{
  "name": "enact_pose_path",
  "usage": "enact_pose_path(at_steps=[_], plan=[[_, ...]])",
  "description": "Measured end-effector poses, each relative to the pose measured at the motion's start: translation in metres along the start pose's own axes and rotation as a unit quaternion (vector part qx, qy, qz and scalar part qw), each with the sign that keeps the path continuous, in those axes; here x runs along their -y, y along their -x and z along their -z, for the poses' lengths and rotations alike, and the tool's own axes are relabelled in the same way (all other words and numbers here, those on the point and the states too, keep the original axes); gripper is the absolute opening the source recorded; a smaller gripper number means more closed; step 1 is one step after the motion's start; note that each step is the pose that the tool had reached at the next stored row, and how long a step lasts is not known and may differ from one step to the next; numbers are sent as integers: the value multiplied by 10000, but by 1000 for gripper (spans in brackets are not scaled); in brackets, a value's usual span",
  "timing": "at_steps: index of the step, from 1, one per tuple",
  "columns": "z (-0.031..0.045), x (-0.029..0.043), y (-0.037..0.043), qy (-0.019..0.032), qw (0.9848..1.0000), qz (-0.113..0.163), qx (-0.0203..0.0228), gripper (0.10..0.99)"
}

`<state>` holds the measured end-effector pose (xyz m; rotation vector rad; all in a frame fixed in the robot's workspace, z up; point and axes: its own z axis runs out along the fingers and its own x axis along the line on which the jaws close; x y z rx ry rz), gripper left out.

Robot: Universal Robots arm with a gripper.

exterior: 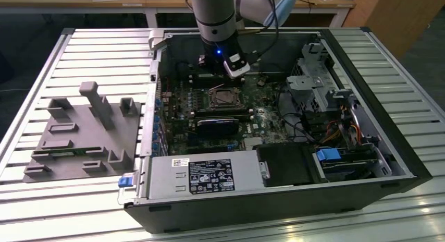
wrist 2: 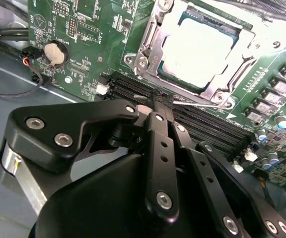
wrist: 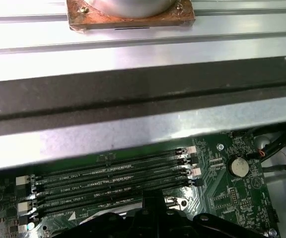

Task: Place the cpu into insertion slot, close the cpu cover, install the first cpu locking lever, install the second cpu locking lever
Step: 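Install the first cpu locking lever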

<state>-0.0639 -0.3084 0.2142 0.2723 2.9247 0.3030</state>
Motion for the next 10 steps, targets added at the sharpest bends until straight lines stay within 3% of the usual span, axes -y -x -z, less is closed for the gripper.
enact_pose_path(at_steps=[10], plan=[[-66, -35, -34, -22, 9999, -104, 112, 106]])
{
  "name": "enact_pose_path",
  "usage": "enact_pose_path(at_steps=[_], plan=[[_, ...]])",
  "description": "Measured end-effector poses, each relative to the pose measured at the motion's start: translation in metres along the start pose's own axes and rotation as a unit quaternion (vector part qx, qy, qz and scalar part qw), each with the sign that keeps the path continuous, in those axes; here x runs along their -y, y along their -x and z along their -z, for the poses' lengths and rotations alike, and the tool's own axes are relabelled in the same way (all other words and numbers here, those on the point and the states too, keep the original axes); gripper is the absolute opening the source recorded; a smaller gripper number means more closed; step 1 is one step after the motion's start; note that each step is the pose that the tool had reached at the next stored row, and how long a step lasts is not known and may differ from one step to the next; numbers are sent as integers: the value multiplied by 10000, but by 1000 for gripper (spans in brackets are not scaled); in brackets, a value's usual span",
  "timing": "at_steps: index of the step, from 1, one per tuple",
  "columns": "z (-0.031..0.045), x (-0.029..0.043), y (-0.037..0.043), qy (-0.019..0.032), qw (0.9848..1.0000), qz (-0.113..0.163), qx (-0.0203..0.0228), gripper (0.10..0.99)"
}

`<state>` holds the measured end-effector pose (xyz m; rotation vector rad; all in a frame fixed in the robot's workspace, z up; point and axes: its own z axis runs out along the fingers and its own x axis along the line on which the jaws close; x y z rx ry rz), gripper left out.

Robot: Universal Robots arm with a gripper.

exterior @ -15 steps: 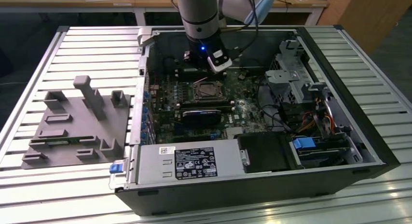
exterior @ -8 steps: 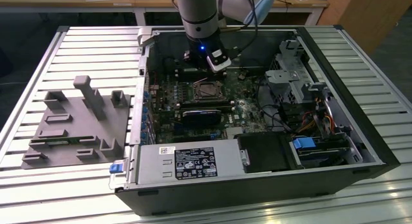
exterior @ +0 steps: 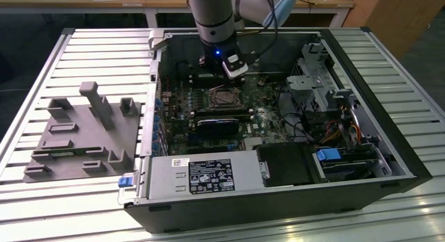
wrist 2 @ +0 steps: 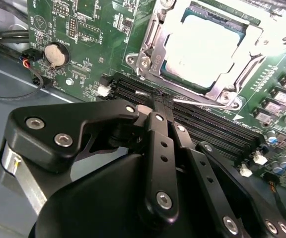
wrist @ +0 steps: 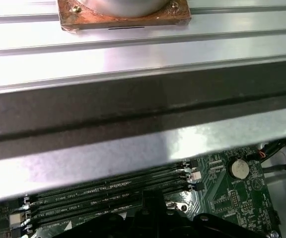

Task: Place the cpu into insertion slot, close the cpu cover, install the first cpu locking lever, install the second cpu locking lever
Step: 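Install the first cpu locking lever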

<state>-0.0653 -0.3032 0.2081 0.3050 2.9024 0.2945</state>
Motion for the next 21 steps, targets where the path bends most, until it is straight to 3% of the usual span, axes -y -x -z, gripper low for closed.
enact_pose_path(at_steps=[5, 21], plan=[[-25, -26, -30, -13, 10000, -41, 30, 106], [-99, -10, -50, -77, 9994, -313, 119, 106]])
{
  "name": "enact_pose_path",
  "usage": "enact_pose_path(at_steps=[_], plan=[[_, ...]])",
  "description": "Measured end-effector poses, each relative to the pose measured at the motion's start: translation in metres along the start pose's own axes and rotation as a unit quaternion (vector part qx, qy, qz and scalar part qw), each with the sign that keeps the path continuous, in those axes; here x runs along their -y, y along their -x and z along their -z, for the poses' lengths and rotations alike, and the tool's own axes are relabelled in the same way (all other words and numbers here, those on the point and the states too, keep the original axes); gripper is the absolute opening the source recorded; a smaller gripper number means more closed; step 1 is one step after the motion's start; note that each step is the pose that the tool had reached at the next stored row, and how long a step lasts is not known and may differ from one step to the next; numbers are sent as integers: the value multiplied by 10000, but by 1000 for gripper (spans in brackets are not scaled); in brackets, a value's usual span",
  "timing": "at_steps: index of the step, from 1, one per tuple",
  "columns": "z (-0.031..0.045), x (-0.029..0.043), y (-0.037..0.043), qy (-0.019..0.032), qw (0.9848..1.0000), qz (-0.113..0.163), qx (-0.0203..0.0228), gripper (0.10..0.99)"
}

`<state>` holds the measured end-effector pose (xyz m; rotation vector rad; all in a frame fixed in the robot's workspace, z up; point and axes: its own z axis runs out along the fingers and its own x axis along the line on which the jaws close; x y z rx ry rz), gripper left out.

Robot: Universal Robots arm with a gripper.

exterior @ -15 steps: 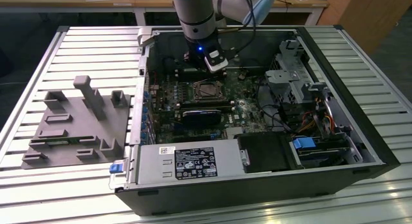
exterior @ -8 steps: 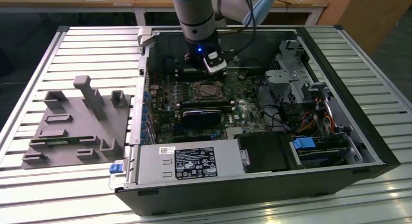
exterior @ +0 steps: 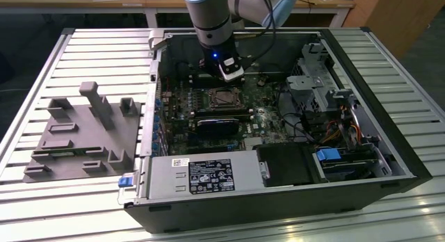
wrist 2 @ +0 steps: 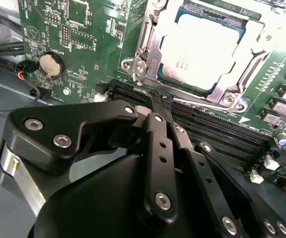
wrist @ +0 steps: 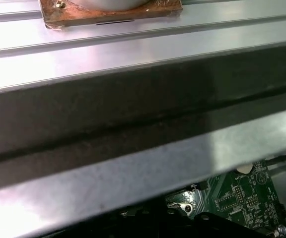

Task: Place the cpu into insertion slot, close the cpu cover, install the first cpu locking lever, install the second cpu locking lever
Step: 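Install the first cpu locking lever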

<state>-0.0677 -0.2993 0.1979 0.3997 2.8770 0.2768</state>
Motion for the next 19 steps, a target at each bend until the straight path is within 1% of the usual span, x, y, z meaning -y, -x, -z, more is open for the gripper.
enact_pose_path(at_steps=[6, 12, 19], plan=[[-31, 7, -6, -20, 10000, -70, 22, 106], [-32, 8, -7, -27, 10000, -74, 26, 106], [-31, 30, -1, -28, 10000, -73, 25, 106]])
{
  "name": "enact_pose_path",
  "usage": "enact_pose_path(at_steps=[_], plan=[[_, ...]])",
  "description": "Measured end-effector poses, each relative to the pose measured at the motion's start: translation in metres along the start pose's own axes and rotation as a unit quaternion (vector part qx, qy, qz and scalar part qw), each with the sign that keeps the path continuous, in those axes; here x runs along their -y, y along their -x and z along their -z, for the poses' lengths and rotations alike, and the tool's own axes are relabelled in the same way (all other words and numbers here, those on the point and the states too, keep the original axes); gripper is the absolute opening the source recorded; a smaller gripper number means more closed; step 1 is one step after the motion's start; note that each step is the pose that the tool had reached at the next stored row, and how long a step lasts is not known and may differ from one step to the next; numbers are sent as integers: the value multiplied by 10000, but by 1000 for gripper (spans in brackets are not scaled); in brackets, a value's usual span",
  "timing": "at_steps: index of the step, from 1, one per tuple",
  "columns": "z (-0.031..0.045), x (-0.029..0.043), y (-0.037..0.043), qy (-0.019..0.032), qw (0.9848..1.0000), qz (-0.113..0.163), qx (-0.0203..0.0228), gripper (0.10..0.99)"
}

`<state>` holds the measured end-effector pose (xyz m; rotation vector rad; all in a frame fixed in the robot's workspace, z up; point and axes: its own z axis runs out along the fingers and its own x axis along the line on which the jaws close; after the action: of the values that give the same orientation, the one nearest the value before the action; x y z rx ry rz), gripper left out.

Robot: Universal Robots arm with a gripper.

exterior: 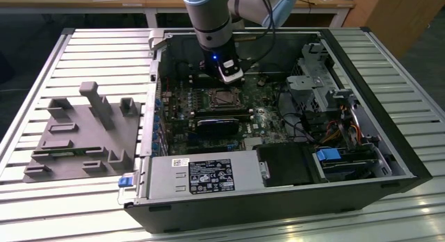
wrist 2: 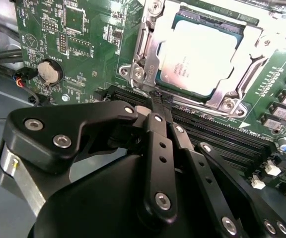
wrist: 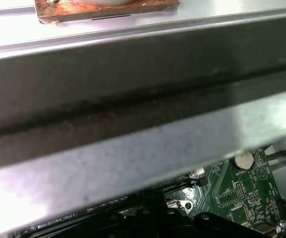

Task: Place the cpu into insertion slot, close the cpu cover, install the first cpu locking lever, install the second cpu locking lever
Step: 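Install the first cpu locking lever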

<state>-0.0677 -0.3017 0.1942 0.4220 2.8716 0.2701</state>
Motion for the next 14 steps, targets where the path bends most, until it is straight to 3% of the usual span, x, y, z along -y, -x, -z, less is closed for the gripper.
enact_pose_path(at_steps=[7, 14], plan=[[-12, 20, 3, 16, 10000, -4, -3, 106], [-20, 31, 4, 102, 9999, -27, -27, 106]])
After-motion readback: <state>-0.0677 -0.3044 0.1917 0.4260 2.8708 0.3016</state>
